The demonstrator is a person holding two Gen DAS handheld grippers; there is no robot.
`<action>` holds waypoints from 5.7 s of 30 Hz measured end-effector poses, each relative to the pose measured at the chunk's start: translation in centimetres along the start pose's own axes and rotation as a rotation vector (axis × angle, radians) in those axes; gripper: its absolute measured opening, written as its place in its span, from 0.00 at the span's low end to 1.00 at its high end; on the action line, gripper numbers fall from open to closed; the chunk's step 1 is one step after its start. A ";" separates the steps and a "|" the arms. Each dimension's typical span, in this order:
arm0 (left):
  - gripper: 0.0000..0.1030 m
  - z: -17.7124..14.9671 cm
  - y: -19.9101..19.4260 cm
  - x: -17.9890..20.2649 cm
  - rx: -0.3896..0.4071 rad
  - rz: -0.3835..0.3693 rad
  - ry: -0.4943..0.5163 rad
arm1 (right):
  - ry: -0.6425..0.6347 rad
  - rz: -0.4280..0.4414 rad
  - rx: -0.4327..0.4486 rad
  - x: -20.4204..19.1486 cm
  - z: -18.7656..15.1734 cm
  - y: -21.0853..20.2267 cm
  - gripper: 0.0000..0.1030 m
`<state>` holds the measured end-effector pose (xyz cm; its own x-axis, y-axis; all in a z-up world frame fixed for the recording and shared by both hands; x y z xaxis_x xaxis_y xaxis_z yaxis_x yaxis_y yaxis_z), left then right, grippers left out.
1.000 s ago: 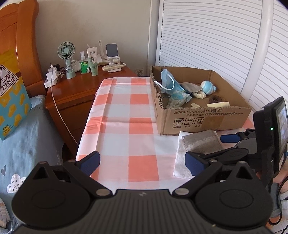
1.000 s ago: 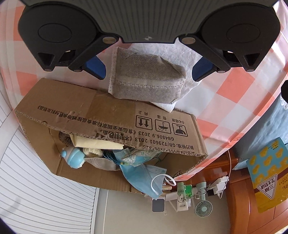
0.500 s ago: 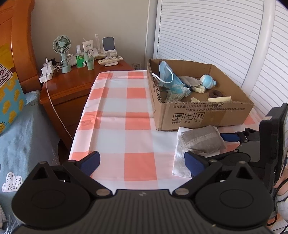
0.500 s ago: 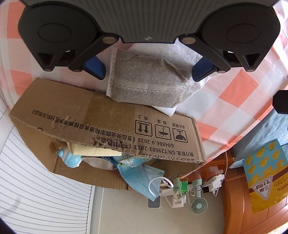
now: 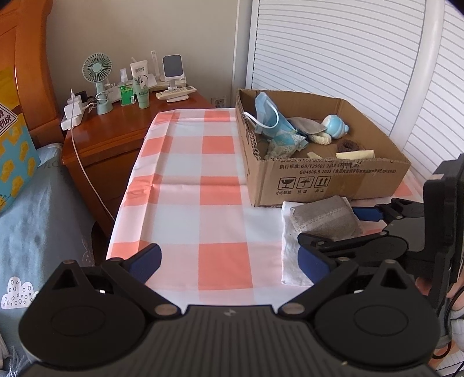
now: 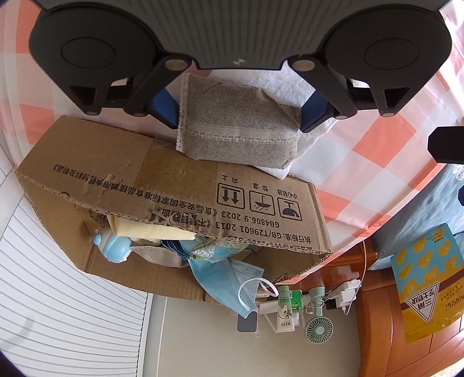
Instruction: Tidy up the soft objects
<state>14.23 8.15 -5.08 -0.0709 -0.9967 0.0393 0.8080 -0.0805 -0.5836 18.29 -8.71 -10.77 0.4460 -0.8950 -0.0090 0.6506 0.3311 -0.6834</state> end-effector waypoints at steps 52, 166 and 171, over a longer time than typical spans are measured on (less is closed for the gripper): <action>0.97 -1.1 3.7 12.1 -0.093 -0.320 0.269 | 0.147 -0.161 0.019 10.7 -4.3 -10.5 0.78; 0.32 3.6 0.2 8.2 0.067 -0.266 0.219 | -0.013 -0.076 0.206 11.5 8.5 -6.9 0.50; 0.32 5.7 0.6 7.8 0.092 -0.251 0.229 | 0.024 -0.059 0.200 12.1 9.2 -3.3 0.88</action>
<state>17.50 0.24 -0.48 -0.3950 -0.9185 -0.0169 0.7973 -0.3336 -0.5031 27.20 -17.84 -1.87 0.3901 -0.9207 0.0080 0.7855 0.3282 -0.5247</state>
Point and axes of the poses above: each gripper's, at about its wrist camera, not at the fingertips, and y roughly the way its jaws point, x to its right, z to its top, the point moved 2 cm from there along y, roughly the way its jaws point, and after that the axes turned 12 degrees about x, right-handed, at the moved point
